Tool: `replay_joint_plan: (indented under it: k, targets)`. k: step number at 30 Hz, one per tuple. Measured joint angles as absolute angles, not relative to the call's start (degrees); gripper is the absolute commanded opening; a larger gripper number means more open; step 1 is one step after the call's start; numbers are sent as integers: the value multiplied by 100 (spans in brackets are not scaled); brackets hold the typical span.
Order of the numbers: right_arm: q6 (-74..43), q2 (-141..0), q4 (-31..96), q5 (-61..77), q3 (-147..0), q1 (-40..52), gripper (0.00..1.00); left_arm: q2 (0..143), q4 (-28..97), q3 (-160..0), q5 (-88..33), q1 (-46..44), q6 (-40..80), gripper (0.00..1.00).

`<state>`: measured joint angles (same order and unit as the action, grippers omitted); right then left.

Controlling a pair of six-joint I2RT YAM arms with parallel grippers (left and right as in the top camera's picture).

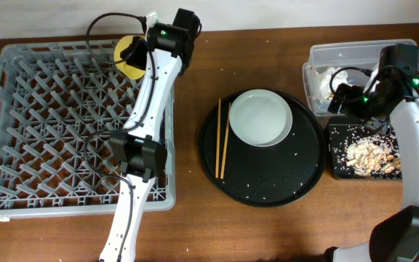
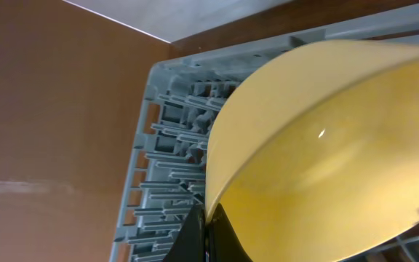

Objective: Sort waste into correct bins and load items into the dishwasher rack
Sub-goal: 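Place the yellow bowl in the back of the rack with the left gripper, then grasp the white plate edge with the left gripper and lift it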

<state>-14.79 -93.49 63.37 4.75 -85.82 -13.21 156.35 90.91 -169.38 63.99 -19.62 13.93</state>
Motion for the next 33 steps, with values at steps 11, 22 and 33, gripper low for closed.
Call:
replay_joint_plan:
  k: [11, 22, 33]
  targets:
    - [-1481, -9349, 6333, 473, -8582, -1321, 98, 15635, 9456, -16938, 5315, -2495, 1304, 92]
    - [-1479, -9349, 6320, 454, -8582, -1321, 98, 14545, 9476, -17060, 2158, -2458, 364, 98]
    - [-1483, -9349, 6272, 451, -8582, -1321, 99, 13996, 8427, -15480, -674, -2676, 434, 57]
